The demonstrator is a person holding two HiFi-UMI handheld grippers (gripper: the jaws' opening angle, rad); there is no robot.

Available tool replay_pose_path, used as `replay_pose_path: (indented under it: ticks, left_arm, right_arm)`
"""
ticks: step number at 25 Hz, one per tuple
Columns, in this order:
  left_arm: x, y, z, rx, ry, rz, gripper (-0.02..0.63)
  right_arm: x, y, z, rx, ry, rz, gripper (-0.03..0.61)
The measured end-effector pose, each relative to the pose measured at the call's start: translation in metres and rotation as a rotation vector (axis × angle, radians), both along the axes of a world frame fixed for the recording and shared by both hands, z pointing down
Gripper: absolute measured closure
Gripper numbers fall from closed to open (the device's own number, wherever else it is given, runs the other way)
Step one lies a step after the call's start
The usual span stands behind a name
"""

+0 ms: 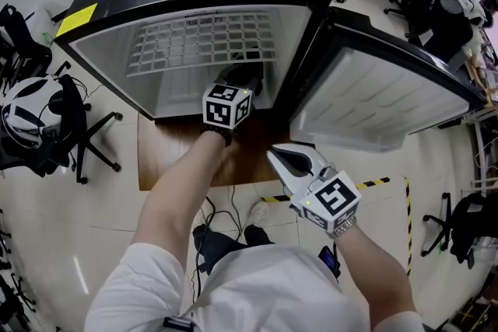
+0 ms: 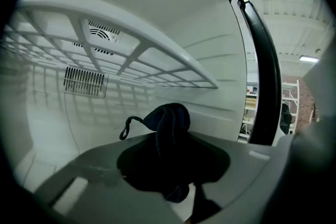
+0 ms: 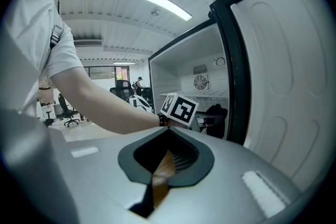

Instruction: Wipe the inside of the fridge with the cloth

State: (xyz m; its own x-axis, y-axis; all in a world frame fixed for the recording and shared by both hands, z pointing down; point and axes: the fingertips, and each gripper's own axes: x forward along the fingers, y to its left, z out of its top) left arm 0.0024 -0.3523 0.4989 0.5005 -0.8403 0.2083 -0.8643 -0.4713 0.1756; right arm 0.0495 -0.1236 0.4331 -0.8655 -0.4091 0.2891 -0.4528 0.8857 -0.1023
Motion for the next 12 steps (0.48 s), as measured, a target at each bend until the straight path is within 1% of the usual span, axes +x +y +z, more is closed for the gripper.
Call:
replay_pose_path:
  ticks: [5, 12]
  left_arm:
    - [0.001, -0.003, 0.0, 0.005, 0.002, 0.001, 0.506]
    - [0.012, 0.023, -0.005, 0.018, -0.001, 0.049, 0.506]
  right_arm:
    - [0.009, -0.005, 0.0, 0.0, -0.003, 0.022, 0.577]
    - [0.022, -0.02, -0.007, 0.019, 0.0, 0.089, 0.577]
